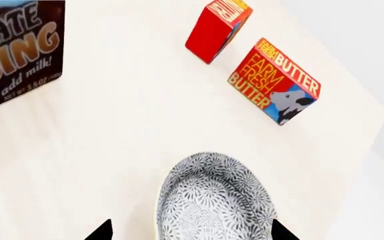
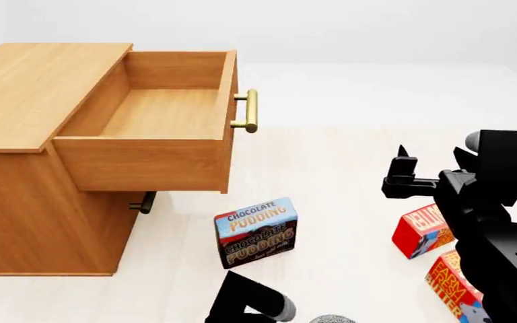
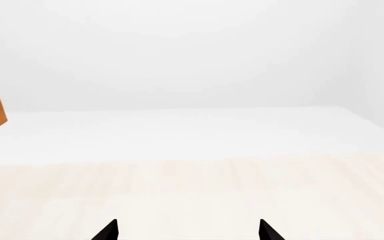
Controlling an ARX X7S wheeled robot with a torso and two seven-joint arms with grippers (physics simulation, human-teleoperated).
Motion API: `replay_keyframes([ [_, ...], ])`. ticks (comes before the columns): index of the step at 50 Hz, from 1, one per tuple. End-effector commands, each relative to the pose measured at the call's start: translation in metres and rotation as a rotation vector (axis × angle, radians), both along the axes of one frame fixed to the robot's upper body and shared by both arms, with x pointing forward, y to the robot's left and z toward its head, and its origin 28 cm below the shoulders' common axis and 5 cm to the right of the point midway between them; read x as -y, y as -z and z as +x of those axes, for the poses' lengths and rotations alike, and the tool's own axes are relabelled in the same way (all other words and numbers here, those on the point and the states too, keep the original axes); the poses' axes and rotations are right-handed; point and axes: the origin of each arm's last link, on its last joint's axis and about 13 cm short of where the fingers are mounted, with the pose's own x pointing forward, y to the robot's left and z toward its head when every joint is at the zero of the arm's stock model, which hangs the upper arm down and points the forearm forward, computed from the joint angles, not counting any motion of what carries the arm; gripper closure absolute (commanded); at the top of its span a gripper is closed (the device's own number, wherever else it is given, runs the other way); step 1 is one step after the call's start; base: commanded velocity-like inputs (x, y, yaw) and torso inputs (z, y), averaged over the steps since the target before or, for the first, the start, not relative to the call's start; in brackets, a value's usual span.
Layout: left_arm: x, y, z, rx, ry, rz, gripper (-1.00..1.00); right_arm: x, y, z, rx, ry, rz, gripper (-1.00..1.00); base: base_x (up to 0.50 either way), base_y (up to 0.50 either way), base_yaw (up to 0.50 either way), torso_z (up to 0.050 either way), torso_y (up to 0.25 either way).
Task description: Put the bowl in the top drawer of the cabinet.
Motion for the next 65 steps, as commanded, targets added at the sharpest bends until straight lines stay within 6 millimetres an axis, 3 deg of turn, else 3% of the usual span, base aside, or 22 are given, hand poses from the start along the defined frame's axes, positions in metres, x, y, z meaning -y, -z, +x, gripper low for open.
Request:
replay_keyframes([
  [1,0.003,0.011,0.011,-0.063,-0.010,0.007,-1.00,0.000,0.002,0.000,-0.002,-0.005,0.008,-1.00,0.00,0.00,0.00,0.000,0.000],
  [22,0.019,0.027,0.036,-0.106,0.001,0.055,-1.00,-0.001,0.005,-0.008,0.003,-0.051,0.024,-1.00,0.00,0.00,0.00,0.000,0.000],
  [45,0.033,0.034,0.039,-0.102,0.041,0.130,-1.00,-0.004,0.006,-0.010,0.009,-0.065,0.024,-1.00,0.00,0.00,0.00,0.000,0.000],
  [65,0.041,0.059,0.042,-0.095,0.045,0.257,-1.00,-0.003,0.009,-0.010,0.002,-0.065,0.025,-1.00,0.00,0.00,0.00,0.000,0.000],
])
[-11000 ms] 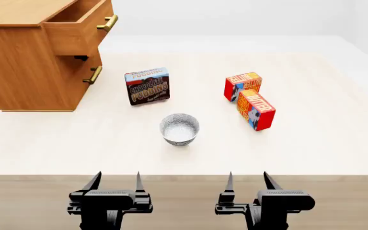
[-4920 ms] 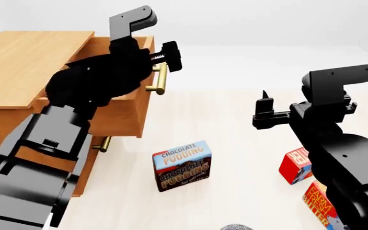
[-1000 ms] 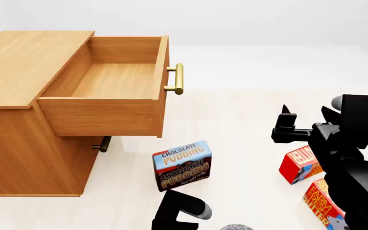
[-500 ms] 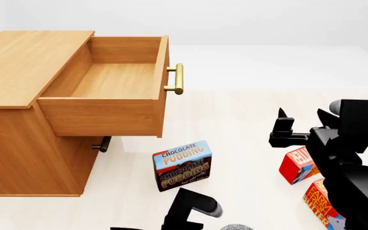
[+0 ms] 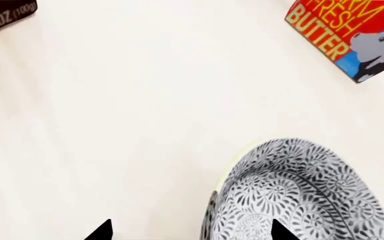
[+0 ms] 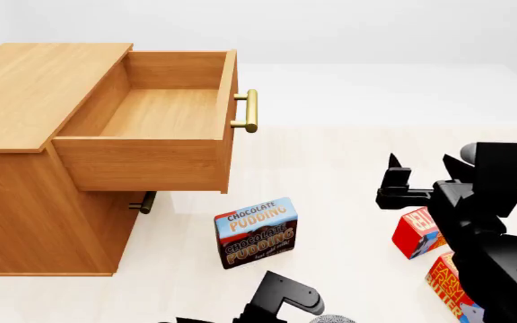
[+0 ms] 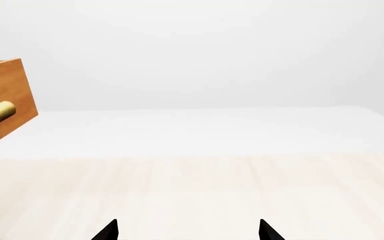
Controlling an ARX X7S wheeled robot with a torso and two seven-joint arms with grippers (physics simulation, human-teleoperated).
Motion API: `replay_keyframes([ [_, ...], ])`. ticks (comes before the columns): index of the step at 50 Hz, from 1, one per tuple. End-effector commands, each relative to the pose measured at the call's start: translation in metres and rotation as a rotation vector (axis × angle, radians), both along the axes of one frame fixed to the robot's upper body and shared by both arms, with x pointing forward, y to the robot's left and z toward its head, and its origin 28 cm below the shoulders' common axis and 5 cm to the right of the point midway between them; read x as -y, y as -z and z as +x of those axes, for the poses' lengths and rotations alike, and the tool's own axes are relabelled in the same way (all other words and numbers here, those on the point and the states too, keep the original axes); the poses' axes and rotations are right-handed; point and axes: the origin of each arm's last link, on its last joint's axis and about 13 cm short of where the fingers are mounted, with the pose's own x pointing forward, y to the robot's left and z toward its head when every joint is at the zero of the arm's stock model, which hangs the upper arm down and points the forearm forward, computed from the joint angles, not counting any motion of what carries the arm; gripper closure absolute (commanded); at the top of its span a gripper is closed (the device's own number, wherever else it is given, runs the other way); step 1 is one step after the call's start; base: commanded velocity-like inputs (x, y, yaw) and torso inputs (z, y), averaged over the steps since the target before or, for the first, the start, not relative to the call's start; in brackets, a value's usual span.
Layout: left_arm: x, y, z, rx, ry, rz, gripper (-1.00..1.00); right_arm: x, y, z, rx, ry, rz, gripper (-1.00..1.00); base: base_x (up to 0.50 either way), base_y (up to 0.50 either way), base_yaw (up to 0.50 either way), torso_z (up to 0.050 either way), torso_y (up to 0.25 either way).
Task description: Put the bowl in the top drawer of the cabinet.
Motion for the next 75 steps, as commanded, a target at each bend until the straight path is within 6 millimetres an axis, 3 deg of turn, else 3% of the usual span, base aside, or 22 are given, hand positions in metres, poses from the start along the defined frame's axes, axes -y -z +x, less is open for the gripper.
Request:
replay_keyframes([
  [1,0.005,0.014,0.002,0.017,0.005,0.083,-1.00,0.001,0.001,-0.001,-0.001,0.001,0.002,-1.00,0.00,0.00,0.00,0.000,0.000],
  [11,0.007,0.025,0.004,0.041,-0.005,0.119,-1.00,0.001,0.003,0.000,-0.002,0.003,0.010,-1.00,0.01,0.00,-0.01,0.000,0.000],
  [12,0.007,0.025,0.004,0.042,-0.007,0.118,1.00,0.001,0.003,0.000,-0.002,0.003,0.011,-1.00,0.00,-0.01,-0.01,0.000,0.000],
  [20,0.006,0.017,-0.001,0.058,-0.010,0.070,1.00,0.000,0.004,0.001,-0.003,0.001,0.011,-1.00,0.00,0.00,0.00,0.000,0.000],
  [38,-0.010,-0.044,-0.027,0.094,-0.006,-0.165,1.00,0.002,0.003,-0.003,0.000,0.003,0.002,-1.00,0.00,0.00,0.00,0.000,0.000],
  [54,-0.041,-0.079,-0.019,0.144,-0.114,-0.308,1.00,0.004,0.002,-0.006,0.003,0.015,0.012,-1.00,0.00,0.00,0.00,0.000,0.000],
  [75,-0.077,-0.145,-0.015,0.328,-0.223,-0.422,1.00,-0.003,0.010,-0.008,0.000,-0.011,-0.021,-1.00,0.00,0.00,0.00,0.000,0.000],
])
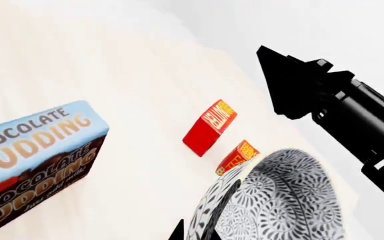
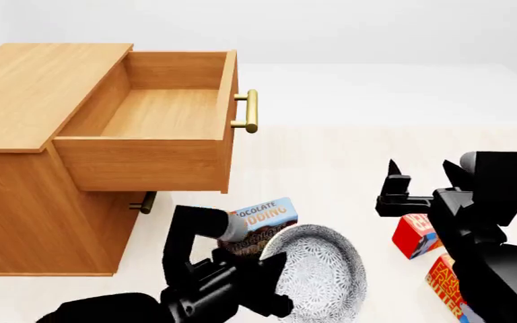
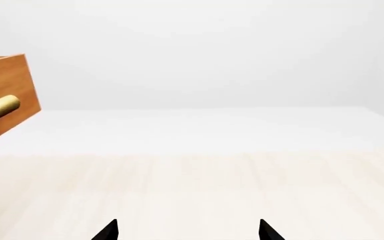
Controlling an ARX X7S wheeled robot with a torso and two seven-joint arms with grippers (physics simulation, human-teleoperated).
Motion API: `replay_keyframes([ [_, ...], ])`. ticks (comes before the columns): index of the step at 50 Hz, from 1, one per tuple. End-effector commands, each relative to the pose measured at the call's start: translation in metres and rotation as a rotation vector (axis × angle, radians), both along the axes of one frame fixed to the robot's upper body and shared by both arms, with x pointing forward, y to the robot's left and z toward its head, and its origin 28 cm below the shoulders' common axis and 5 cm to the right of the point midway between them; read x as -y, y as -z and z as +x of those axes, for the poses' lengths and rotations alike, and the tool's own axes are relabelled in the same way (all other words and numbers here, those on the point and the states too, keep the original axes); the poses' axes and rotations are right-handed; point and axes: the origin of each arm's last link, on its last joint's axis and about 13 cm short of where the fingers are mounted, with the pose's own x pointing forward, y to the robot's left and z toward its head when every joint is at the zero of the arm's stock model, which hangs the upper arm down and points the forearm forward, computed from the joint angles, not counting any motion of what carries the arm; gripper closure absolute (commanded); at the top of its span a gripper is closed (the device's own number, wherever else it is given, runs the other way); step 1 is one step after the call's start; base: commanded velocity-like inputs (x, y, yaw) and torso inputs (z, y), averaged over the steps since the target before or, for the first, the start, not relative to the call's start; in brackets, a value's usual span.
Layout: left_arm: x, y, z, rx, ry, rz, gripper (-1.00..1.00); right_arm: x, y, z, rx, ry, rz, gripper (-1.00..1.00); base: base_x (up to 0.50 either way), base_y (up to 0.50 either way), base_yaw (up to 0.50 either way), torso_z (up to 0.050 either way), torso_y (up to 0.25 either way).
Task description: Put the bowl in the top drawer of the cabinet.
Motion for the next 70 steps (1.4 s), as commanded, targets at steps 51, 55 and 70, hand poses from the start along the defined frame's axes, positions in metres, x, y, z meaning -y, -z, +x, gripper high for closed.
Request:
replay_keyframes([
  [51,-0.061,-0.174,0.051,0.068,-0.546,-0.219,1.00,-0.009,0.038,0.006,-0.054,-0.064,0.014,-1.00,0.00,0.00,0.00,0.000,0.000],
  [55,-0.061,-0.187,0.063,0.067,-0.597,-0.223,1.00,-0.010,0.038,0.005,-0.052,-0.069,0.017,-1.00,0.00,0.00,0.00,0.000,0.000],
  [70,-0.066,-0.203,0.116,0.015,-0.757,-0.225,1.00,-0.008,0.037,0.003,-0.048,-0.073,0.022,-1.00,0.00,0.00,0.00,0.000,0.001],
])
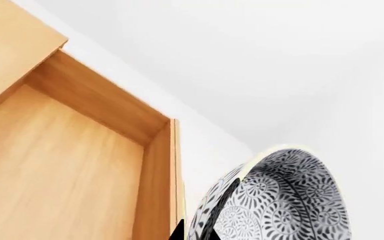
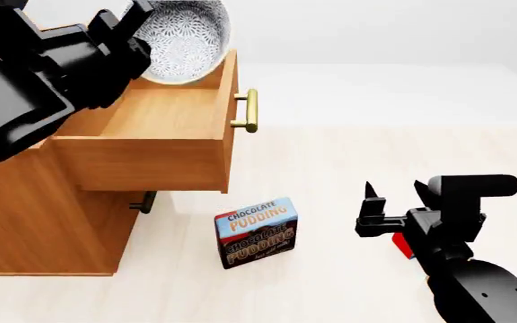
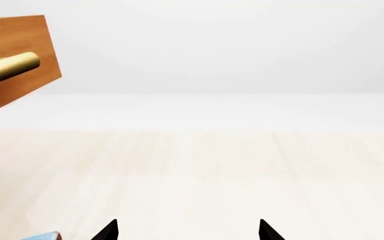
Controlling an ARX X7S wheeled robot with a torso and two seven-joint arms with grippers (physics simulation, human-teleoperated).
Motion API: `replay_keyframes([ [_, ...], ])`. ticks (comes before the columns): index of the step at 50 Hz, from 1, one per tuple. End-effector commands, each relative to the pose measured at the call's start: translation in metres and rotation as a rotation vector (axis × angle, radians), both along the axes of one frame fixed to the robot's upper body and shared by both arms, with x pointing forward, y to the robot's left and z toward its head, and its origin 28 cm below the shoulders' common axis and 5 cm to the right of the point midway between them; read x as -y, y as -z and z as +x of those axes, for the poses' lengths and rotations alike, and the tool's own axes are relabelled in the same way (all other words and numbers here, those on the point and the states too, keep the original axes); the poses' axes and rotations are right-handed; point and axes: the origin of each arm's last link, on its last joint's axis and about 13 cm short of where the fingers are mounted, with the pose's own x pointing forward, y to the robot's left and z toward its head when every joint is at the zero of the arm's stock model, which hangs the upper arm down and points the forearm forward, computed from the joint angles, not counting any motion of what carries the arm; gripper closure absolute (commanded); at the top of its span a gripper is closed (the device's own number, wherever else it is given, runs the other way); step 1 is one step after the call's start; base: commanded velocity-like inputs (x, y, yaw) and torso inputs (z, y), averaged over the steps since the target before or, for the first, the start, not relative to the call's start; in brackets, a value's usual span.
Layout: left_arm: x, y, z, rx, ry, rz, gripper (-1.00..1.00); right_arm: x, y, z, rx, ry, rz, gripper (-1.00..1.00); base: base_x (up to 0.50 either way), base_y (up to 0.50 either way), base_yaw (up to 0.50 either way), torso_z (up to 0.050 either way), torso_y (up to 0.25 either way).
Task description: Put the bowl in the top drawer of the cabinet.
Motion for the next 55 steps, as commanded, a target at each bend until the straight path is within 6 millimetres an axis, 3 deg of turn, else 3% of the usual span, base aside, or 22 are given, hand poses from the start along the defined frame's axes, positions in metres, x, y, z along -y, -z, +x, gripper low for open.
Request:
replay_keyframes([
  [1,-0.005,-0.014,0.036,-0.048,-0.130,-0.029,1.00,0.002,-0.001,-0.002,0.004,0.000,0.005,-1.00,0.00,0.00,0.00,0.000,0.000],
  [16,-0.003,-0.004,0.088,-0.142,-0.186,-0.009,1.00,0.005,0.000,-0.005,0.004,0.011,0.014,-1.00,0.00,0.00,0.00,0.000,0.001],
  [36,-0.007,0.010,0.118,-0.248,-0.252,-0.065,1.00,0.006,0.008,-0.002,-0.018,0.017,0.024,-1.00,0.00,0.00,0.00,0.000,0.001],
  [55,-0.006,0.022,0.130,-0.331,-0.268,-0.103,1.00,0.010,0.011,-0.004,-0.024,0.036,0.037,-1.00,0.00,0.00,0.00,0.000,0.000],
])
